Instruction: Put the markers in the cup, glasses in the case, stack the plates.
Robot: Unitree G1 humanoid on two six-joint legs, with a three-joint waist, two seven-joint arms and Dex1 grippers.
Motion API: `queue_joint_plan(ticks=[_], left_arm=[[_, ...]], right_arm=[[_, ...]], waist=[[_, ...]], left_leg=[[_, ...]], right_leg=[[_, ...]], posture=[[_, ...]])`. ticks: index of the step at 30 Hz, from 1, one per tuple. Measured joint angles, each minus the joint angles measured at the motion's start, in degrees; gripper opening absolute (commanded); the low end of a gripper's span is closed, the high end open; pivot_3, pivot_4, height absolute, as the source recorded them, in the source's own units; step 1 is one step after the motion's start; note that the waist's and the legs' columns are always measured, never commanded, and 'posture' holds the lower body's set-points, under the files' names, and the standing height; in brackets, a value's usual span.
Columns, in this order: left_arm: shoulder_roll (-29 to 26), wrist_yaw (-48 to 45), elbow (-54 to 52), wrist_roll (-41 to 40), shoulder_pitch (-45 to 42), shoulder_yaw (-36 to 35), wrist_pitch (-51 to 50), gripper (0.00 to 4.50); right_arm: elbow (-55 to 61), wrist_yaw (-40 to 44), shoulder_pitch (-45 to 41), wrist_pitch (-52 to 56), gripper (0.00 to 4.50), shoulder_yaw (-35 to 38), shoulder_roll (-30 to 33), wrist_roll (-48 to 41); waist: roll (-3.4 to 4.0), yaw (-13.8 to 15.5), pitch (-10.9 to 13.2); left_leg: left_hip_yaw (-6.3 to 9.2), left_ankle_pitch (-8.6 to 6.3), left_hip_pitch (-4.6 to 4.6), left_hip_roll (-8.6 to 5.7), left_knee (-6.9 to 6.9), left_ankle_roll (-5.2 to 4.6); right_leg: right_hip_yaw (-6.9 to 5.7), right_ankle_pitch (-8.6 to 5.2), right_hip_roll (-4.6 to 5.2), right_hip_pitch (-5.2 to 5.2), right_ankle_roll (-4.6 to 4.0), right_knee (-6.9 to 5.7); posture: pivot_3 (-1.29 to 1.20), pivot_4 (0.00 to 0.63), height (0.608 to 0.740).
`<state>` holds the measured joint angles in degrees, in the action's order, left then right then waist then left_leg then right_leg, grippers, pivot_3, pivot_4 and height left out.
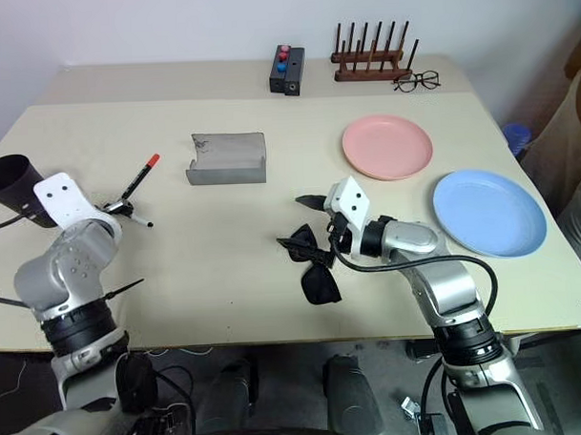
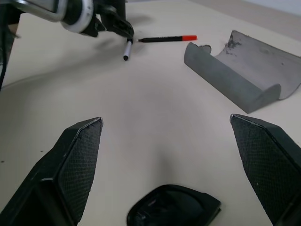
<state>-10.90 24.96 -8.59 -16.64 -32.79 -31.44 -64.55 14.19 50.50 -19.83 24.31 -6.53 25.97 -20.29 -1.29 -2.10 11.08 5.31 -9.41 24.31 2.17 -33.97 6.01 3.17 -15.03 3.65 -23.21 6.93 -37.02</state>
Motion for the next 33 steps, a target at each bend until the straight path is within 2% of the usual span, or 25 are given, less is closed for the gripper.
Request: queue_joint_plan(ticks=[6, 13, 16, 17, 19, 20, 22, 23, 30, 33], left_arm=[[0.90, 0.45, 4.97, 1.34, -4.02, -0.86, -1.65, 4.50], [1.67, 2.81, 7.58, 3.90, -8.42, -3.20, -9.04, 4.50], [2.72, 3.85, 7.52, 5.21, -10.07, -4.35, -11.80, 3.71], [3.11, 4.13, 7.31, 5.70, -10.47, -4.76, -12.50, 3.27], [3.65, 4.33, 6.88, 6.47, -10.76, -5.44, -12.91, 2.32], [3.92, 4.40, 6.44, 6.89, -10.76, -5.76, -13.15, 1.67], [4.27, 4.57, 5.71, 7.73, -10.76, -6.39, -13.70, 0.77], [4.32, 4.62, 5.53, 8.13, -10.76, -6.60, -13.87, 0.15], [4.29, 2.61, 4.20, 9.81, -10.48, -6.55, -14.15, 0.06], [3.86, -1.20, 1.93, 9.69, -8.10, -3.20, -8.04, 0.06]], right_arm=[[0.44, -1.15, 0.55, 0.00, 4.42, -0.76, -0.67, -0.21], [0.45, -2.05, 0.69, -0.02, 4.42, -1.67, -1.50, -0.18], [0.45, -2.42, 0.60, -0.02, 4.50, -2.05, -2.00, -0.17], [0.45, -2.44, 0.45, -0.02, 4.50, -2.32, -2.25, -0.17], [0.44, -2.50, 0.16, -0.04, 4.50, -2.73, -2.47, -0.16], [0.41, -2.52, 0.07, -0.07, 4.50, -2.79, -2.48, -0.16], [0.17, -2.50, -0.31, -0.10, 4.50, -3.02, -2.52, -0.15], [0.11, -2.44, -0.52, -0.13, 4.50, -3.14, -2.53, -0.15], [-1.91, -1.63, -1.60, -0.96, 4.50, -3.90, -2.75, -0.13], [-2.34, -1.12, -1.92, -1.03, 4.50, -4.11, -2.80, -0.13]], waist=[[-0.01, -0.14, 0.00], [-0.02, -0.23, 0.01], [-0.02, -0.26, 0.01], [-0.02, -0.26, 0.01], [-0.01, -0.28, 0.00], [-0.01, -0.27, 0.00], [-0.01, -0.28, 0.00], [-0.01, -0.29, 0.00], [-0.02, -0.32, 0.01], [-0.07, -0.29, 0.04]], left_leg=[[0.00, 0.00, 0.01, 0.00, 0.00, 0.00], [0.00, 0.00, 0.01, 0.00, 0.01, 0.01], [0.00, -0.01, 0.00, -0.01, 0.01, 0.01], [0.00, -0.01, 0.00, -0.01, 0.01, 0.01], [0.00, -0.01, -0.01, -0.01, 0.02, 0.01], [0.00, -0.01, -0.01, -0.01, 0.02, 0.01], [0.00, -0.01, -0.01, -0.01, 0.02, 0.02], [0.00, -0.01, -0.01, -0.01, 0.02, 0.01], [0.00, -0.01, 0.00, -0.01, 0.03, 0.02], [0.00, -0.01, 0.03, 0.00, 0.04, 0.02]], right_leg=[[0.00, 0.00, 0.00, -0.01, 0.01, 0.01], [0.00, 0.00, 0.01, -0.01, 0.03, 0.01], [0.00, -0.01, 0.01, 0.00, 0.03, 0.02], [0.00, -0.01, 0.01, 0.00, 0.03, 0.02], [0.00, -0.01, 0.01, 0.00, 0.03, 0.02], [0.00, -0.01, 0.01, 0.00, 0.03, 0.02], [0.00, -0.01, 0.01, 0.00, 0.03, 0.02], [0.00, -0.01, 0.01, 0.00, 0.03, 0.02], [0.00, -0.01, 0.01, -0.01, 0.04, 0.02], [0.00, -0.01, 0.01, -0.04, 0.03, 0.03]], posture=[[0.00, 0.150, 0.740], [0.00, 0.150, 0.740], [0.00, 0.150, 0.740], [0.00, 0.150, 0.740], [0.00, 0.150, 0.740], [0.00, 0.150, 0.740], [0.00, 0.150, 0.740], [0.00, 0.150, 0.740], [0.00, 0.150, 0.740], [0.00, 0.150, 0.740]])
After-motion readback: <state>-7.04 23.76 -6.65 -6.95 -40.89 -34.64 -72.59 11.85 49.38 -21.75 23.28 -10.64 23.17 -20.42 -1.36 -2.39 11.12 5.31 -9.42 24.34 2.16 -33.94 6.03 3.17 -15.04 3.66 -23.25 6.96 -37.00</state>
